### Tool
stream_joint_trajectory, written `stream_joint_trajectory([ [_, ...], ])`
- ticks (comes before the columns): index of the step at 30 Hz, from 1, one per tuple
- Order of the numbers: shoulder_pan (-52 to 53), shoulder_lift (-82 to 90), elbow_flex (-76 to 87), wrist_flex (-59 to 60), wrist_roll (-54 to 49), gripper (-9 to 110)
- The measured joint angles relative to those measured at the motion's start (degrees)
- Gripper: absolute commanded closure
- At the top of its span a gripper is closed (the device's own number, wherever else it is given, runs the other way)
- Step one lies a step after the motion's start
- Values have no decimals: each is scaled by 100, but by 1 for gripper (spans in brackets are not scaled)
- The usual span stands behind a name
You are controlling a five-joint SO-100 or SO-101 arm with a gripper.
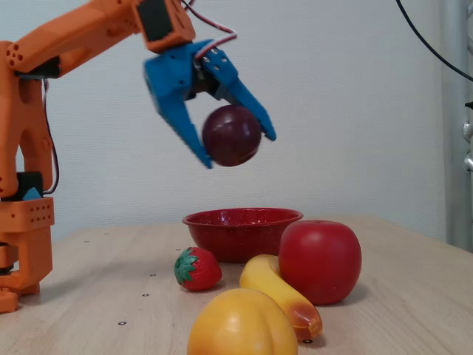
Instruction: Put plum in the red bowl.
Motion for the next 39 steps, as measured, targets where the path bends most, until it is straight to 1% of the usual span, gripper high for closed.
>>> stream_joint_trajectory([
  [5, 729, 791, 870, -712, -914, 101],
  [10, 1740, 1688, 1846, -1723, -1863, 101],
  [14, 2496, 2127, 2514, -2259, -2188, 101],
  [18, 3287, 2373, 3050, -2689, -2206, 101],
  [21, 3744, 2382, 3542, -3349, -2136, 101],
  [24, 3929, 2373, 4157, -4289, -1758, 101],
  [27, 4061, 2215, 4509, -4939, -1380, 101],
  [29, 4166, 1907, 4544, -5150, -1248, 101],
  [35, 4298, 984, 4518, -5186, -1160, 101],
  [39, 4298, 431, 3938, -4368, -1160, 101],
])
